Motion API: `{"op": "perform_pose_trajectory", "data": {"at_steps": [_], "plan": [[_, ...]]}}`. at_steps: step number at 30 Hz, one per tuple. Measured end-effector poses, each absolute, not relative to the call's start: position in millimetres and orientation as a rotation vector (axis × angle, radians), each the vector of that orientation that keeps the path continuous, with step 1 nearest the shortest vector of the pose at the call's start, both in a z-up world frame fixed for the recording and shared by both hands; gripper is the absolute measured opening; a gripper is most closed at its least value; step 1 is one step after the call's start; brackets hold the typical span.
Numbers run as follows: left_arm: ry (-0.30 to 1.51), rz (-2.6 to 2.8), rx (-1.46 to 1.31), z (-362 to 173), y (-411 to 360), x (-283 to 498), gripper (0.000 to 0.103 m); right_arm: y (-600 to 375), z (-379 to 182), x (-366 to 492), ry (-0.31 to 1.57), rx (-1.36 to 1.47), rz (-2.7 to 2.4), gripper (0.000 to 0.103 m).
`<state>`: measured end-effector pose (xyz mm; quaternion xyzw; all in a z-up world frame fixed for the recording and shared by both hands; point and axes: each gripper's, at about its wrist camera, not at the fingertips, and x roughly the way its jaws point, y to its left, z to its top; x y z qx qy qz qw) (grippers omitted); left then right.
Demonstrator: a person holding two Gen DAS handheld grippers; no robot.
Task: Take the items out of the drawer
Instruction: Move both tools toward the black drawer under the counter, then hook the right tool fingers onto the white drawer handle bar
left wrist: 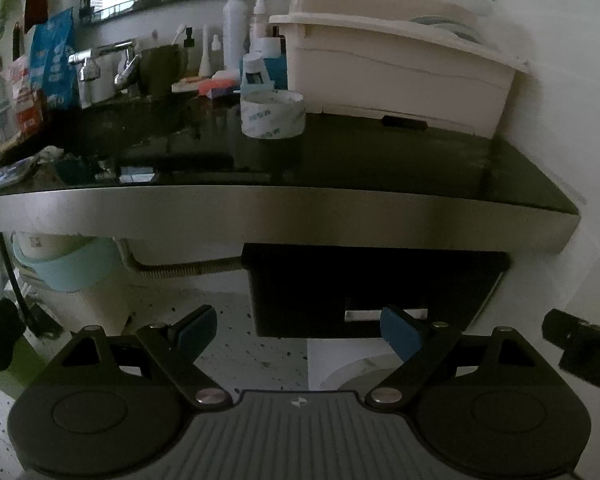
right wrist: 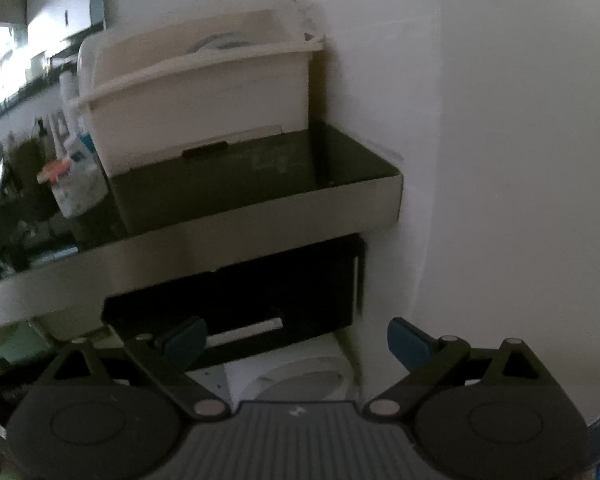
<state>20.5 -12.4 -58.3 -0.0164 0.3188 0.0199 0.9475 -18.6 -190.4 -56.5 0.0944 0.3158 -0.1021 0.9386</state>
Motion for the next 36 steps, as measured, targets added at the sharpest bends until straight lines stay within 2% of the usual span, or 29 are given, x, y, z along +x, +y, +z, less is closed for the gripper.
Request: {"op": "perform_pose_trajectory", "data": {"at_steps": [3, 9, 11, 20, 36], "plan": [[0.641, -0.014, 0.021, -63, -15, 21, 0.089, -190, -64, -14, 0.696, 0.177, -0.175, 0.097], [0.633, -0.012, 0.043, -69, -17, 20, 0.091, -187, -73, -18, 0.659, 0.121, -0.192, 0.098], [0.631, -0.014, 0.041, -71, -16, 20, 0.103, -188, -74, -19, 0.656, 0.119, -0.192, 0.098], [0.648, -0.003, 0.043, -85, -10, 25, 0.103, -189, -79, -15, 0.666, 0.067, -0.227, 0.099], [0.650, 0.040, 0.058, -119, 15, 32, 0.103, -190, -138, 8, 0.586, -0.098, 0.000, 0.099]]}}
